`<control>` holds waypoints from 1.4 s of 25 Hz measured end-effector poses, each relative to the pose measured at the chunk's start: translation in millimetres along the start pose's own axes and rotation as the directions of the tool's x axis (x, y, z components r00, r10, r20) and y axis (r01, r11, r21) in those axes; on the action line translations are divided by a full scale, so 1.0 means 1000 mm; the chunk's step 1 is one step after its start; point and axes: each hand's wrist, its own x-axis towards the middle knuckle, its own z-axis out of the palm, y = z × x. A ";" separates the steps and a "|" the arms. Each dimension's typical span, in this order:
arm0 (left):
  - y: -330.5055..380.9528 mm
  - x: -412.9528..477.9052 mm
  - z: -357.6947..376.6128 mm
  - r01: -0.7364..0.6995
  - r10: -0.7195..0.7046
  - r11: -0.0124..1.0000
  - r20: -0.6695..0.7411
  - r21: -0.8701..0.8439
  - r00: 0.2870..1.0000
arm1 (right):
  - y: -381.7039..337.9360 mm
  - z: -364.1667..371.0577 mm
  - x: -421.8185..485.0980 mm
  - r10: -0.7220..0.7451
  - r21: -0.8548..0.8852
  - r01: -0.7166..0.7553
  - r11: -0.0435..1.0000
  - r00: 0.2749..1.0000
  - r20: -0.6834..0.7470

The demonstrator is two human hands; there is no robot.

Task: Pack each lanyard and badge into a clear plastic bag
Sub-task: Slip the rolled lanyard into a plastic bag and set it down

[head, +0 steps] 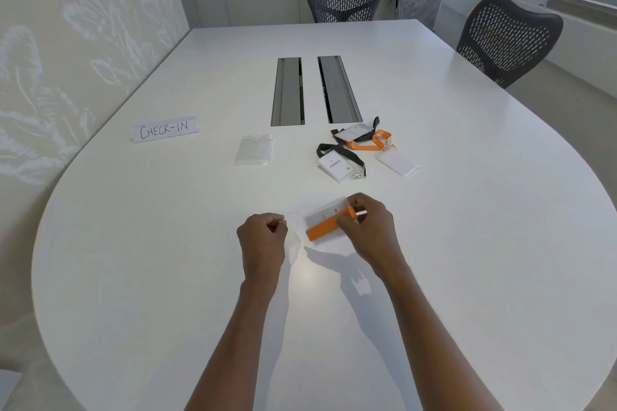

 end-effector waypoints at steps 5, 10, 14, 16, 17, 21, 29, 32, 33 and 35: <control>0.005 -0.002 0.005 0.043 -0.045 0.996 -0.018 -0.077 0.999 | -0.019 0.011 -0.019 -0.055 -0.001 0.056 0.998 0.980 -0.190; 0.011 -0.006 0.009 -0.013 0.007 0.994 -0.058 -0.106 0.998 | -0.019 0.037 -0.043 -0.031 -0.032 0.027 0.999 0.991 -0.130; 0.009 -0.011 0.007 -0.080 0.069 0.992 -0.105 -0.101 0.992 | -0.015 0.044 -0.047 0.026 -0.065 -0.030 0.997 0.997 -0.071; 0.006 -0.014 0.005 -0.132 0.123 0.987 -0.101 -0.088 0.987 | -0.014 0.046 -0.049 0.061 -0.063 -0.064 0.996 0.997 -0.042; 0.004 -0.015 0.004 -0.168 0.162 0.983 -0.087 -0.075 0.983 | -0.013 0.046 -0.049 0.074 -0.066 -0.077 0.995 0.997 -0.037; -0.002 -0.020 -0.002 -0.304 0.303 0.952 -0.007 -0.030 0.953 | -0.013 0.046 -0.046 0.077 -0.023 -0.079 0.997 0.994 -0.076; 0.000 -0.026 -0.006 -0.354 0.355 0.935 0.035 -0.032 0.934 | -0.011 0.056 -0.044 0.058 0.104 -0.058 0.993 0.998 0.007; 0.002 -0.029 -0.008 -0.347 0.349 0.937 0.028 -0.051 0.937 | -0.009 0.057 -0.046 0.082 0.187 -0.083 0.979 0.997 0.010; 0.004 -0.030 -0.009 -0.345 0.347 0.936 0.029 -0.064 0.937 | -0.009 0.058 -0.047 0.095 0.213 -0.091 0.973 0.995 -0.008; 0.007 -0.032 -0.008 -0.345 0.349 0.934 0.037 -0.091 0.936 | -0.009 0.061 -0.051 0.106 0.198 -0.092 0.976 0.992 -0.064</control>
